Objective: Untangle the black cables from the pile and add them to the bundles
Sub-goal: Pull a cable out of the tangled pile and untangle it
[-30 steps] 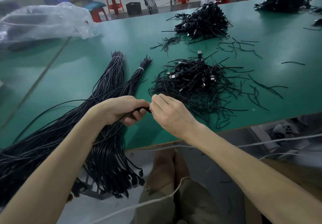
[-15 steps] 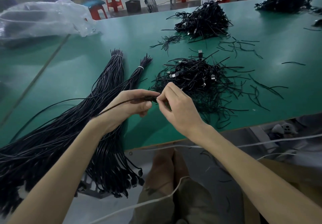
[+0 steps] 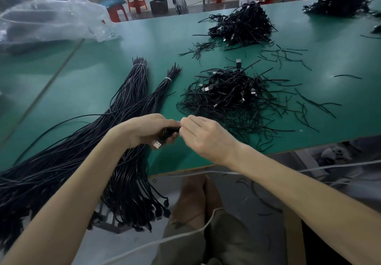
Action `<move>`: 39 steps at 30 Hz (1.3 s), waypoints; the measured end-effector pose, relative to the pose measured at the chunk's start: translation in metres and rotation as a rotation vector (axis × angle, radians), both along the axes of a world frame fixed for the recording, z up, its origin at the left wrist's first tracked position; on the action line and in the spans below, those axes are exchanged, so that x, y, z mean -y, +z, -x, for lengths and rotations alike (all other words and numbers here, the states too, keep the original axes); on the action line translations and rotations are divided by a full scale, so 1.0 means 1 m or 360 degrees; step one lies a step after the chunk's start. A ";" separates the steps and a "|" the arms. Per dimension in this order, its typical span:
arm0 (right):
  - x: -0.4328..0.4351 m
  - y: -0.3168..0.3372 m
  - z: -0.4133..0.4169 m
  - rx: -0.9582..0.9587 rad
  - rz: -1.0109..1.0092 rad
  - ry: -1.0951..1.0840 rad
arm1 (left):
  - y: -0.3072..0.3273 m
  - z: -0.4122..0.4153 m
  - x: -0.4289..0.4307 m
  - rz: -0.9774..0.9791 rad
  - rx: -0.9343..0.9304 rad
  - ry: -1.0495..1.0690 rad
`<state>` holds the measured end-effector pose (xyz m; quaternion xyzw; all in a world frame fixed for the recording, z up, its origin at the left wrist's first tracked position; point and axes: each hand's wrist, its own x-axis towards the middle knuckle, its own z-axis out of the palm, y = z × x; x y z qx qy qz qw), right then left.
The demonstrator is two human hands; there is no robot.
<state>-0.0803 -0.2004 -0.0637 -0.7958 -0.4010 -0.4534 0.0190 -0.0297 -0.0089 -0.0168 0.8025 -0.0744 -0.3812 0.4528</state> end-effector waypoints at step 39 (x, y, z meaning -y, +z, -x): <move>0.036 0.000 -0.036 -0.1247 -0.1509 -0.0508 | -0.036 -0.055 -0.036 -0.1345 0.1743 0.0487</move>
